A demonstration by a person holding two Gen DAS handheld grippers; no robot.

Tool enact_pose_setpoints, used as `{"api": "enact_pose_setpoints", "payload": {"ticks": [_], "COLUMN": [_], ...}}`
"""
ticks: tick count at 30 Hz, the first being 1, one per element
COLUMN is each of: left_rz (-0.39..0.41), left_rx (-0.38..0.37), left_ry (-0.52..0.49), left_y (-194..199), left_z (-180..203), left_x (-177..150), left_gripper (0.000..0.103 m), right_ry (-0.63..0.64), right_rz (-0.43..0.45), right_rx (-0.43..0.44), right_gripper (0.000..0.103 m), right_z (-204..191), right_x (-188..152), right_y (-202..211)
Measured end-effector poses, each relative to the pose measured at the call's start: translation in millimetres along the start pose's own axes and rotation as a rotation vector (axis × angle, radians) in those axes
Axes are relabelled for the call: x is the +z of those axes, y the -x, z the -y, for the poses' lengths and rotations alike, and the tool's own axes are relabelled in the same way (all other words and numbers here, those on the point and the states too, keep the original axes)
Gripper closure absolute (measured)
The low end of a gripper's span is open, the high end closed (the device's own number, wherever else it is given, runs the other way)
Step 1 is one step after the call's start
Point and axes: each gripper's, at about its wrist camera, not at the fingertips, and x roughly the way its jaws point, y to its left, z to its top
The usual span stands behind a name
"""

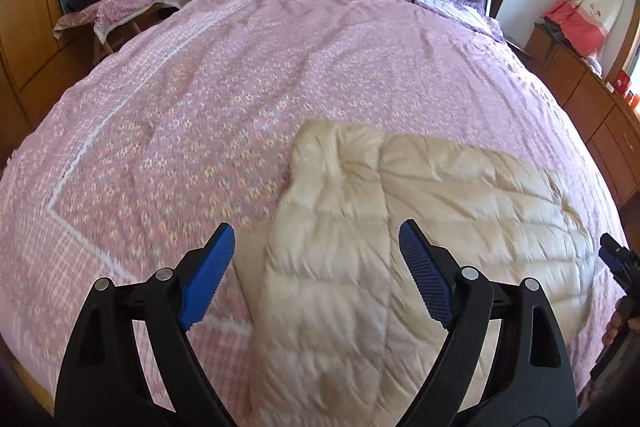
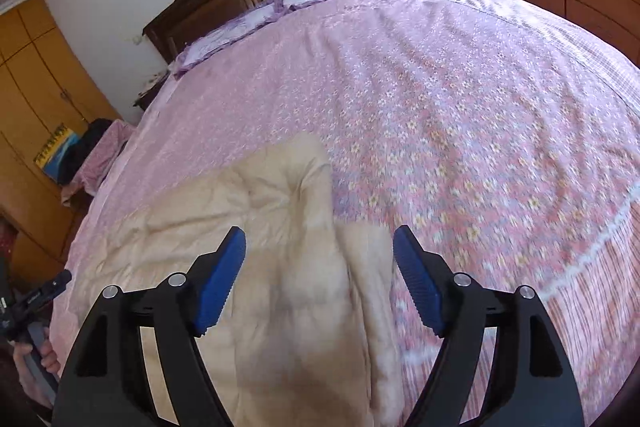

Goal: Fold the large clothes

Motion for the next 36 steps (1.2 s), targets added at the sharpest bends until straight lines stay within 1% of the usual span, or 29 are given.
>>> {"api": "enact_pose_setpoints", "payload": {"ticks": [6,12,16,22,25,28,36], "left_rz": [-0.019,-0.042,-0.06,-0.069,-0.072,-0.077,-0.1], "left_rx": [-0.023,-0.048,-0.05,-0.054,-0.069,-0.08,-0.078], "left_ry": [0.0,-0.022,-0.042,-0.088,-0.11,-0.123,-0.16], "left_y": [15,22,23,25,27,26,14], "left_z": [13,28,38,54,64,73,93], "left_x": [-25,-50,-60,-70,-72,-72,-77], "left_gripper": [0.018,0.018,0.018,0.018,0.018,0.018,0.018], "right_ry": [-0.011,0.012,-0.001,-0.034,-0.06,-0.08,-0.123], "right_rz": [-0.025,-0.023,-0.026,-0.052,-0.072,-0.096,-0.145], "right_rx": [0.018,-0.025,-0.025,-0.027,-0.018,-0.004,0.037], "right_gripper": [0.021,0.018,0.018,0.017,0.017,0.017,0.017], "right_z": [5,6,11,21,24,27,27], "right_x": [-24,-39,-43,-48,-51,-53,-58], "right_y": [20,33,37,28,23,16,-9]}}
